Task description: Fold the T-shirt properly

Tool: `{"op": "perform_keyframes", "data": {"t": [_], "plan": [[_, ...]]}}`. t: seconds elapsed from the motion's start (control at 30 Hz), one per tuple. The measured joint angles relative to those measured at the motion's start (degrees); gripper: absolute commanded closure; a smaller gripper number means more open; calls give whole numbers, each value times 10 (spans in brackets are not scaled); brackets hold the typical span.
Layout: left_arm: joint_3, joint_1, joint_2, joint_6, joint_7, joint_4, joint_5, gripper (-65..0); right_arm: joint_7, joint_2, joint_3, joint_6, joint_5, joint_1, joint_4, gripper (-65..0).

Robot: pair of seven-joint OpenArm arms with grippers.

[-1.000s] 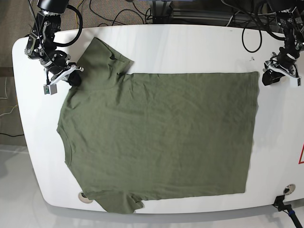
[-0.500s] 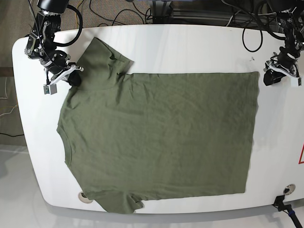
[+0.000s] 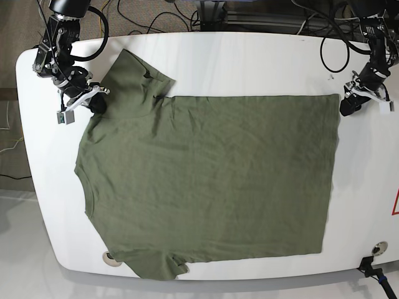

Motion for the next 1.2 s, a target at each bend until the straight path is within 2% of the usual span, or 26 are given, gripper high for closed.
{"op": "perform_keyframes", "data": {"t": [0.17,0.27,0.4,0.53,0.63,0.87,1.2], "plan": [[13,5,1,-2,14,15,-8,-181,-1,0,1,2,0,0,0,0],[10,7,3,0,41,25,-10,-74,-2,0,0,0,0,2,0,0],[11,8,3,0,72,35,1,0,-2,0,0,0,0,1,0,0],[13,8,2,1,83,37,1,0,-2,0,1,0,0,0,0,0],[15,11,4,0,55,36,9,0,-2,0,2,0,0,0,0,0],[16,15,3,5,70,52,28,0,-22,-3,22,-10,-2,-32,40,0],[-30,101,16,27,134,175,77,0,-47,-3,68,-15,-14,-99,107,0]]}}
